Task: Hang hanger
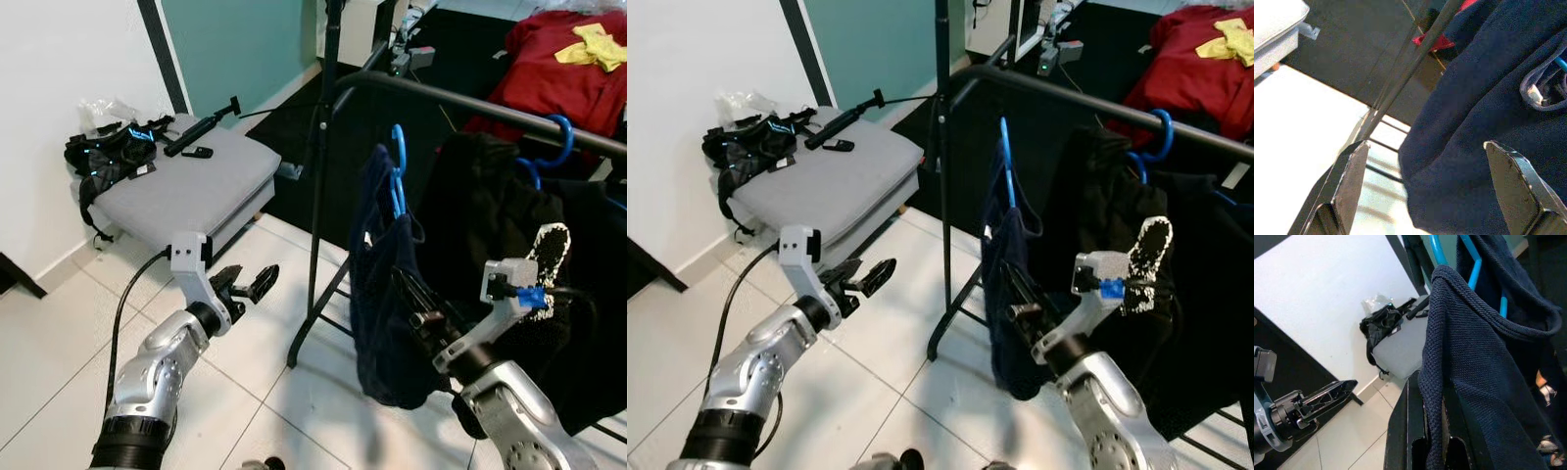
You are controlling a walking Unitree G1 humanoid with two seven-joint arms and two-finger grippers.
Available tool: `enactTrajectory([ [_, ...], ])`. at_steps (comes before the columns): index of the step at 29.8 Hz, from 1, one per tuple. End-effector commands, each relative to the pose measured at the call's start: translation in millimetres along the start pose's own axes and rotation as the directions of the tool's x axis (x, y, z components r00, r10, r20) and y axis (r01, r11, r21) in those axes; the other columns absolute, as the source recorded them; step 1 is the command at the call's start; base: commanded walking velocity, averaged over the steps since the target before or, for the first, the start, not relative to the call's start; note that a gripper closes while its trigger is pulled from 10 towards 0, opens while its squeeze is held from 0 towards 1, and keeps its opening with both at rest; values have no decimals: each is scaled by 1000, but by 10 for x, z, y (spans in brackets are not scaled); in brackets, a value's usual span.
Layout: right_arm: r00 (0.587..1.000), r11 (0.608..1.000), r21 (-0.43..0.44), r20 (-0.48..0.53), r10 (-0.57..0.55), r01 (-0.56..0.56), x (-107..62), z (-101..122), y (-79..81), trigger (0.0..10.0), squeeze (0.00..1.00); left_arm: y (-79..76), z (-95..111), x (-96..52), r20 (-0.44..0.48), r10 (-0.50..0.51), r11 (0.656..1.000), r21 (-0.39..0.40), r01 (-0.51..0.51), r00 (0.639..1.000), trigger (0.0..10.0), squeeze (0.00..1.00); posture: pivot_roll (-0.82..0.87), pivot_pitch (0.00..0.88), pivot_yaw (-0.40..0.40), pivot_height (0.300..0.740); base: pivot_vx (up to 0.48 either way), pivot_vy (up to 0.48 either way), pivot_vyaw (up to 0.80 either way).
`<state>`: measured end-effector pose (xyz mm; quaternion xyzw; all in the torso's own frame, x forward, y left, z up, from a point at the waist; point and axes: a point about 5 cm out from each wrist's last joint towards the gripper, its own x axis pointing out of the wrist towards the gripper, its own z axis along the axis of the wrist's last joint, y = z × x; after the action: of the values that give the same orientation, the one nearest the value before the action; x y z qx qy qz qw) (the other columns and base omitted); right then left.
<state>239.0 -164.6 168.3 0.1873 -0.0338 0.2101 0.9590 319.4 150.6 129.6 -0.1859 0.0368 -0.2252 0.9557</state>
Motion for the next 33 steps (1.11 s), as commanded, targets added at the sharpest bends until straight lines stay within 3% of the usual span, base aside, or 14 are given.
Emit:
enactTrajectory([
  [1,999,1000,-2,15,28,-28,-32,30,46,0,0,76,-58,-69,-33,26,1000,1,-26,999,10000,0,-75,205,65,740,-428,0,0],
  [11,1000,1000,-17,-12,19,-20,-68,16,8,1020,0,77,-45,-83,-33,25,1000,2,-25,999,10000,0,-78,204,61,740,-441,0,0],
  [12,1000,1000,-20,-17,16,-16,-62,11,1,7961,0,70,-46,-80,-36,22,1000,0,-22,999,10000,0,-78,203,60,740,-450,0,0],
  [13,1000,1000,-20,-17,16,-16,-62,11,1,7961,0,70,-46,-80,-36,22,1000,0,-22,999,10000,0,-78,203,60,740,-450,0,0],
  [14,1000,1000,-21,-20,14,-15,-49,6,-2,10000,0,62,-50,-76,-39,18,1000,-1,-18,999,10000,0,-79,203,59,740,-446,0,0],
  [19,999,999,-26,-28,19,-19,-20,1,5,10000,0,52,-53,-68,-39,15,1000,-12,-15,999,10000,0,-78,203,58,740,-422,0,0],
  [28,998,997,-43,-33,57,-58,-1,19,19,10000,0,45,-31,-51,-26,11,1000,-8,-11,1000,10000,0,-79,202,58,740,0,0,0],
  [31,995,994,-51,-39,91,-93,-3,47,10,10000,0,29,23,-37,5,-13,1000,27,13,1000,10000,0,-78,194,60,740,0,0,0],
  [33,980,980,-65,-71,184,-189,-46,109,14,10000,0,-28,183,-35,81,-102,993,59,98,991,10000,0,-79,192,61,740,0,0,0],
])
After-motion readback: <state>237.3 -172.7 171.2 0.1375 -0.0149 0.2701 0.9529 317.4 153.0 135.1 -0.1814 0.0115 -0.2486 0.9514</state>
